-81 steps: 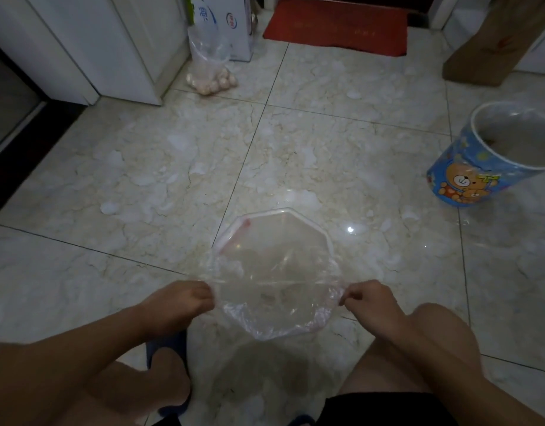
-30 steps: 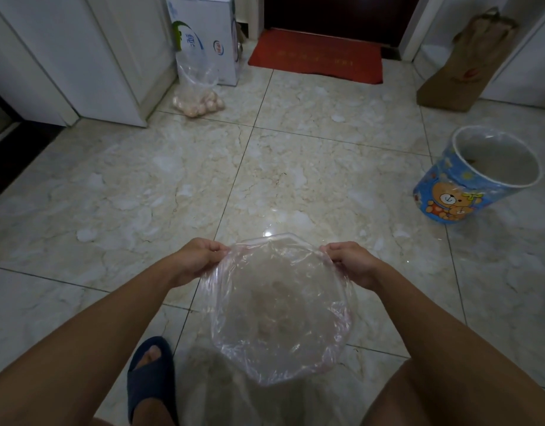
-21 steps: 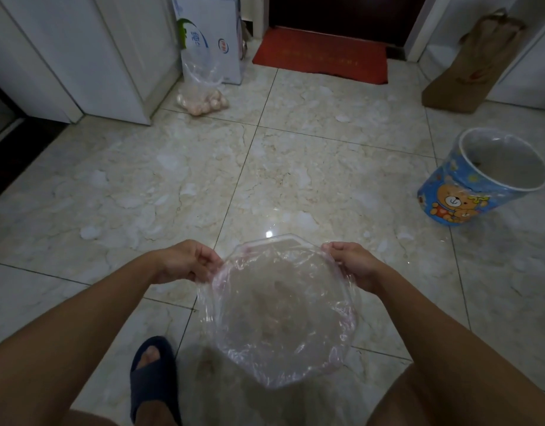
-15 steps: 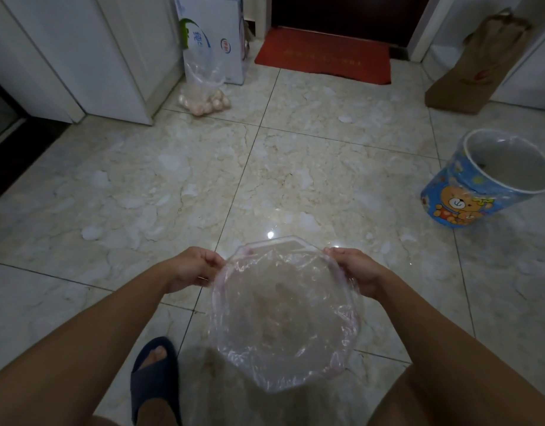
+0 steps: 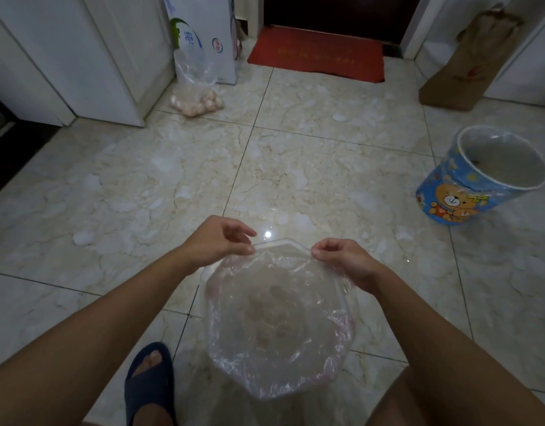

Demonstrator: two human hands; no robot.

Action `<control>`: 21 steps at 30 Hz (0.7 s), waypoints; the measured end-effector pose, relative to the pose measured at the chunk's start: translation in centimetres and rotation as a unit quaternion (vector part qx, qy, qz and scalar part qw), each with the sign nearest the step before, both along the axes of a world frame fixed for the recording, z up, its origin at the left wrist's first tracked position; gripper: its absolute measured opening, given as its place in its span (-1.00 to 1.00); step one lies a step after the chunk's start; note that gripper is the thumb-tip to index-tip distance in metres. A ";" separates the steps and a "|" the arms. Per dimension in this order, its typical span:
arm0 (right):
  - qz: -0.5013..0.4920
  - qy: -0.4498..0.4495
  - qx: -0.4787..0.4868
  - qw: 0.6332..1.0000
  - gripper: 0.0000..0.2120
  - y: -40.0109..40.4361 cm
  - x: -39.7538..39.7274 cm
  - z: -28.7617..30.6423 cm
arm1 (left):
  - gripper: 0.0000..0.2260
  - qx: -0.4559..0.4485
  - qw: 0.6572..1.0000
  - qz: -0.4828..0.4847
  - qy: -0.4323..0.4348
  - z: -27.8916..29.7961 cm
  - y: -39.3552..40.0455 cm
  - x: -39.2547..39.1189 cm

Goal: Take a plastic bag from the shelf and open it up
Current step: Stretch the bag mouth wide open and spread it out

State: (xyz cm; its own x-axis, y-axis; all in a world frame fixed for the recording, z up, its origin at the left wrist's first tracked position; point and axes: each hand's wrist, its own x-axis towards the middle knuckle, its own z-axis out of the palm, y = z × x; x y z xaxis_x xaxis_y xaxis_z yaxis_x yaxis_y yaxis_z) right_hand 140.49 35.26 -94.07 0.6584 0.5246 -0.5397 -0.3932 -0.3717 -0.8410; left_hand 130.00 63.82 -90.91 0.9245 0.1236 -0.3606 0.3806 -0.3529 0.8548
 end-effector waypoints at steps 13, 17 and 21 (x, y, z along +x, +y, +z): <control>-0.072 -0.087 -0.074 0.991 -0.83 2.7 0.1 -0.9 | -0.79 0.225 0.971 -0.026 -0.078 -1.2 -1.7 -0.5; -0.092 -0.089 -0.075 0.989 -0.88 3.3 0.0 -1.0 | -0.87 0.245 0.967 -0.001 -0.070 -1.3 -1.8 -0.2; -0.081 -0.073 -0.043 0.993 -0.92 3.5 0.3 -0.1 | -0.95 0.268 0.961 -0.009 -0.066 -1.1 -1.8 0.0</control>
State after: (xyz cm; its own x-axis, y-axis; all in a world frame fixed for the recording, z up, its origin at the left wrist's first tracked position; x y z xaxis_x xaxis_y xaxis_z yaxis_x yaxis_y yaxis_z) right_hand 140.82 38.77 -94.19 0.8053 0.3611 -0.4702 -0.3295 -0.3867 -0.8613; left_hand 130.03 61.99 -91.97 0.9616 0.2429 -0.1279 0.2707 -0.7620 0.5883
